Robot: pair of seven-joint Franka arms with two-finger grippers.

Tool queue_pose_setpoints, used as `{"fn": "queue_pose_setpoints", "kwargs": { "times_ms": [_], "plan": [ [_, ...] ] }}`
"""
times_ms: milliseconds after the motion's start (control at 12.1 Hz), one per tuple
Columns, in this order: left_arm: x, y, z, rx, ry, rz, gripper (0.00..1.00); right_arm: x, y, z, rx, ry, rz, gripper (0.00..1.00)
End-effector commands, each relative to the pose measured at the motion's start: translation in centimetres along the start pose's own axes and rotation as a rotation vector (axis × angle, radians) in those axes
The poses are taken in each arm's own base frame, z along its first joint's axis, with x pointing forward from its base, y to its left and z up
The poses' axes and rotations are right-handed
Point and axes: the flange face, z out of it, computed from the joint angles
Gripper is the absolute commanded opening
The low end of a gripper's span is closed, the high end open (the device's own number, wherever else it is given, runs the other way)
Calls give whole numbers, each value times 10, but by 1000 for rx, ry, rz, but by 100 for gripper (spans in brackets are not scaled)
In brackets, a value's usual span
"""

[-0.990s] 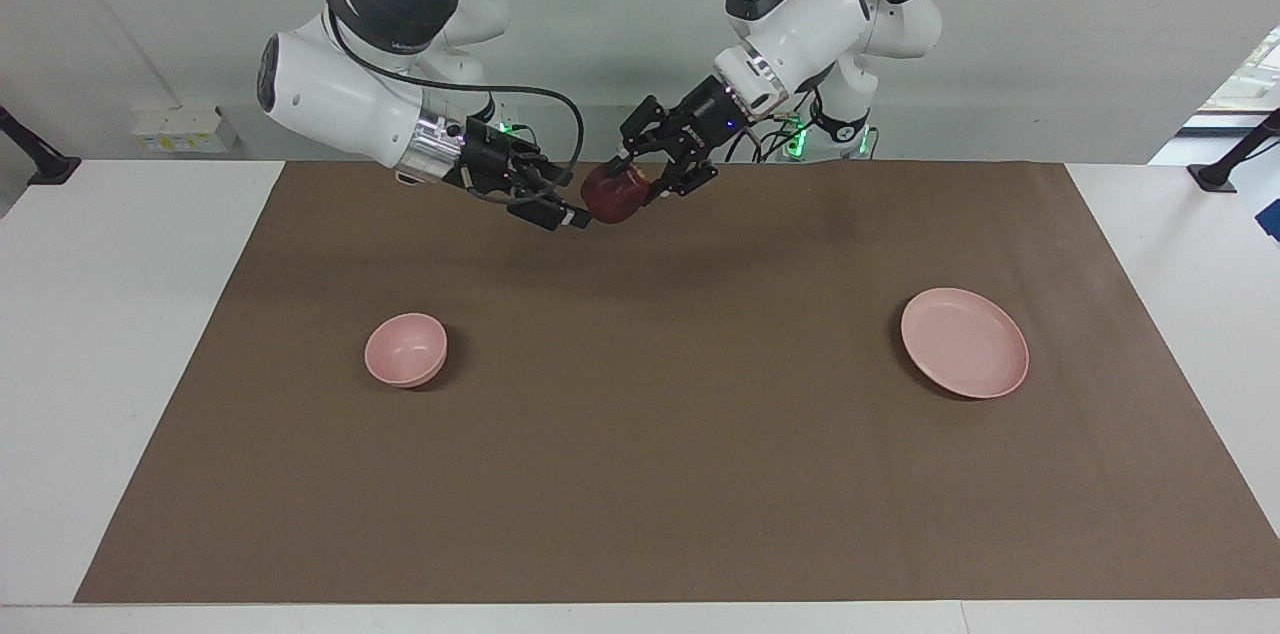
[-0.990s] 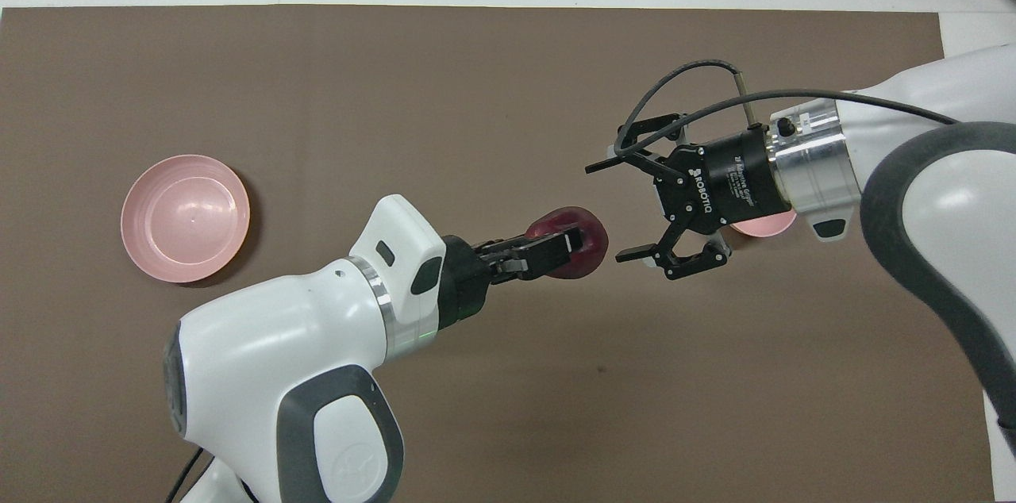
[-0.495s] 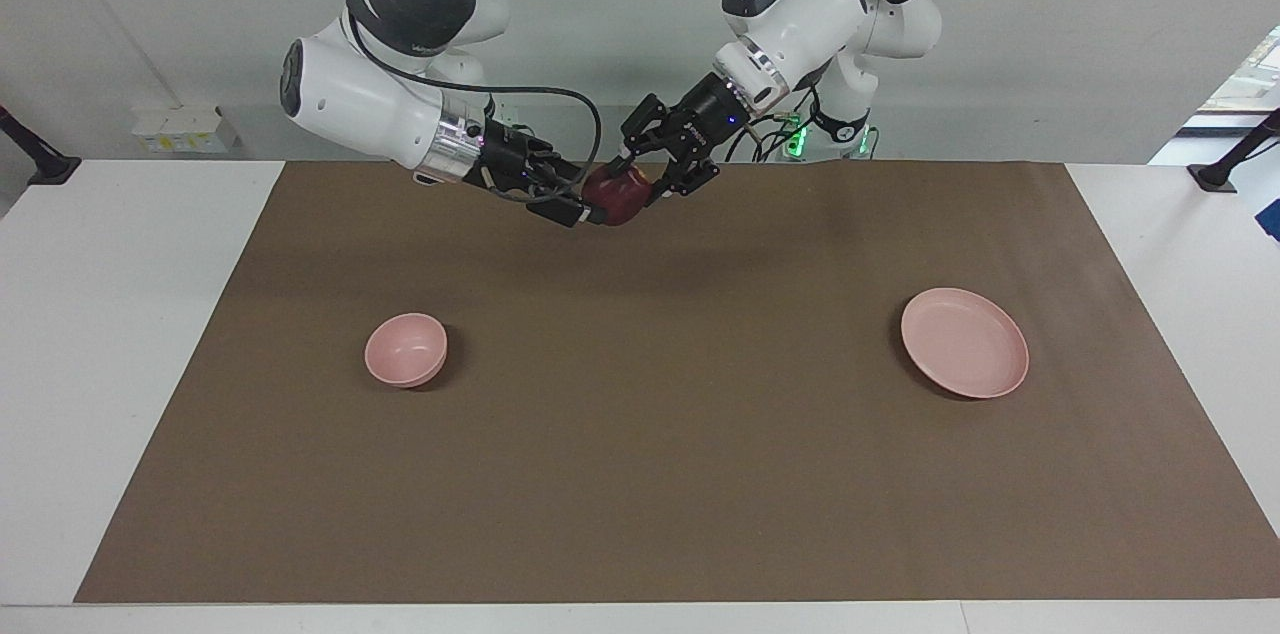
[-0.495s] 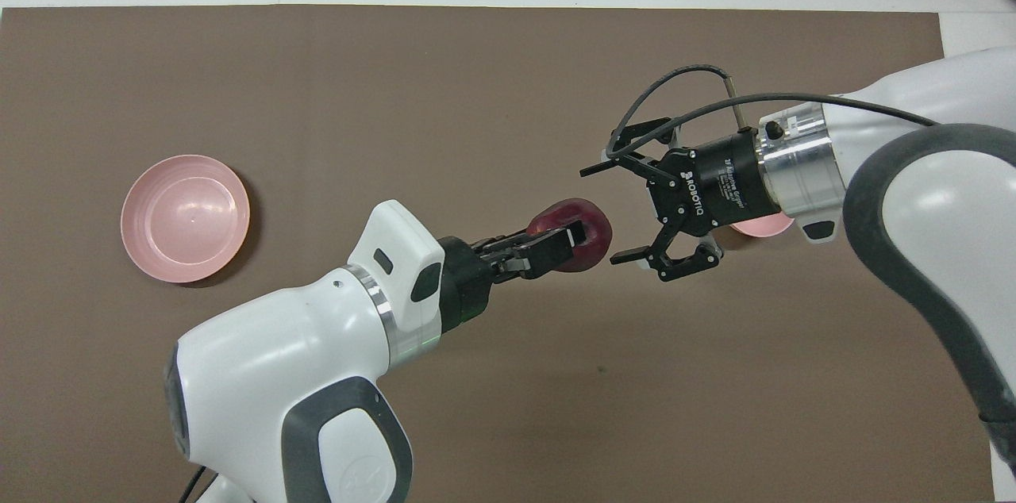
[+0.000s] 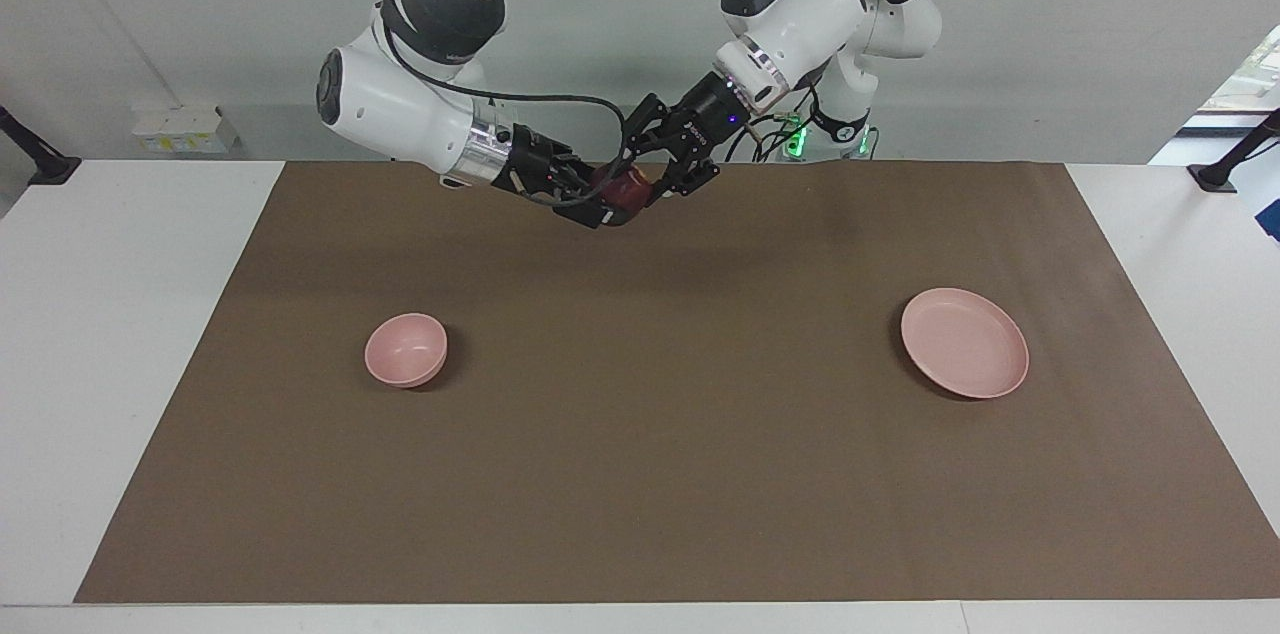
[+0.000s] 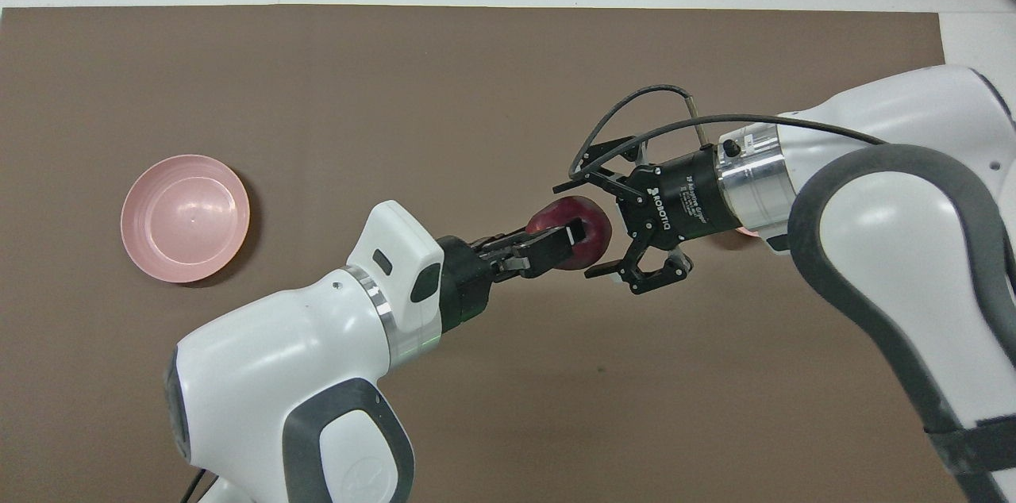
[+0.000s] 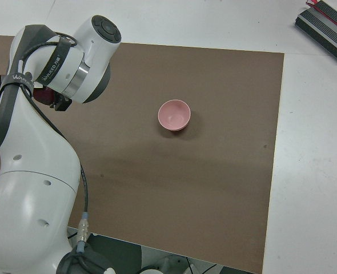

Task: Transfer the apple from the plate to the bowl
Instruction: 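Close the right gripper around the apple held by the left gripper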

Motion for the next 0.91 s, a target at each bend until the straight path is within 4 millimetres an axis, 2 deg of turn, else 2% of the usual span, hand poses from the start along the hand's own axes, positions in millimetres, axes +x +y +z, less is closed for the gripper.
{"fn": "queue_pose_setpoints", "kwargs": {
  "times_ms": [0,82,495,742,825],
  "plan": [
    [-5,9,-4,-21,13,-10,0,-6,2,6,20,-17,0,20],
    [-5,9,-4,-19,13,-11,0,-6,2,7,15,-20,10,0],
    [-5,8,-4,-19,9,-13,0,-1,3,1,11,-26,25,0],
    [-4,9,-4,-21,5,-12,40,-1,3,0,4,-30,20,0],
    [-4,9,-4,-20,5,-12,49,-2,3,1,3,-30,17,0]
  ]
}}
